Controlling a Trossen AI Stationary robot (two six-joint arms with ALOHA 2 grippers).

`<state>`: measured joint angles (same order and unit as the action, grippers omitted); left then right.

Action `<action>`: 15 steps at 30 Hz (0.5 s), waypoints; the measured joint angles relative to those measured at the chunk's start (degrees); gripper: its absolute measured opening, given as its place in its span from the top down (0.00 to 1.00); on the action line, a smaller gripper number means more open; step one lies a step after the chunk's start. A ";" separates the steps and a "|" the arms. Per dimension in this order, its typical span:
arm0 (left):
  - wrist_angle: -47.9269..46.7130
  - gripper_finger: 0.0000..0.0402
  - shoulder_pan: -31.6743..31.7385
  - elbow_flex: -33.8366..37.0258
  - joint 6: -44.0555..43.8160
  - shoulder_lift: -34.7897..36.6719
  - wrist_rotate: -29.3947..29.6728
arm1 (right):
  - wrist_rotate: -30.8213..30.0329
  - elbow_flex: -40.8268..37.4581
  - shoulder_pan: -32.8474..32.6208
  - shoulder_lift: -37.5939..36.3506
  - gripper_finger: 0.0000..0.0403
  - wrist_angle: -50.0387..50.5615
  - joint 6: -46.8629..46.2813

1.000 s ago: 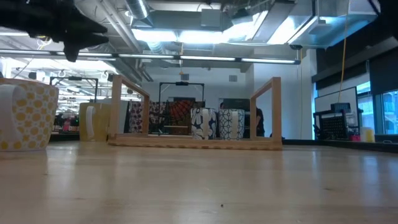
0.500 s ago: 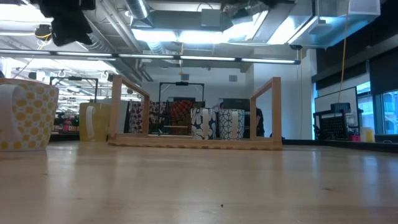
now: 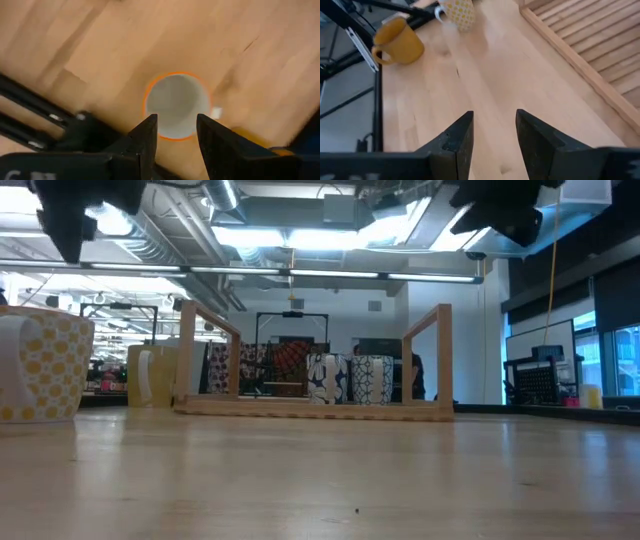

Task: Place coffee mugs
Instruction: Put the yellow patterned mug on the shelf

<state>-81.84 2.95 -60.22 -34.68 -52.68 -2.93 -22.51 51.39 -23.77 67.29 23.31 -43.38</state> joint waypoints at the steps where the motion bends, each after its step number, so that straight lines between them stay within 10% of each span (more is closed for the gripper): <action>1: 0.24 0.67 -0.48 0.29 1.99 -0.96 0.52 | 0.02 -0.14 0.00 0.04 0.67 0.48 -0.02; 15: 5.78 0.67 -1.80 6.00 16.04 -7.33 4.83 | -0.04 -0.52 0.06 0.28 0.67 0.78 -0.29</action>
<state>-76.06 1.15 -54.22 -18.64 -60.01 1.90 -22.55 50.87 -23.71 67.57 24.09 -43.67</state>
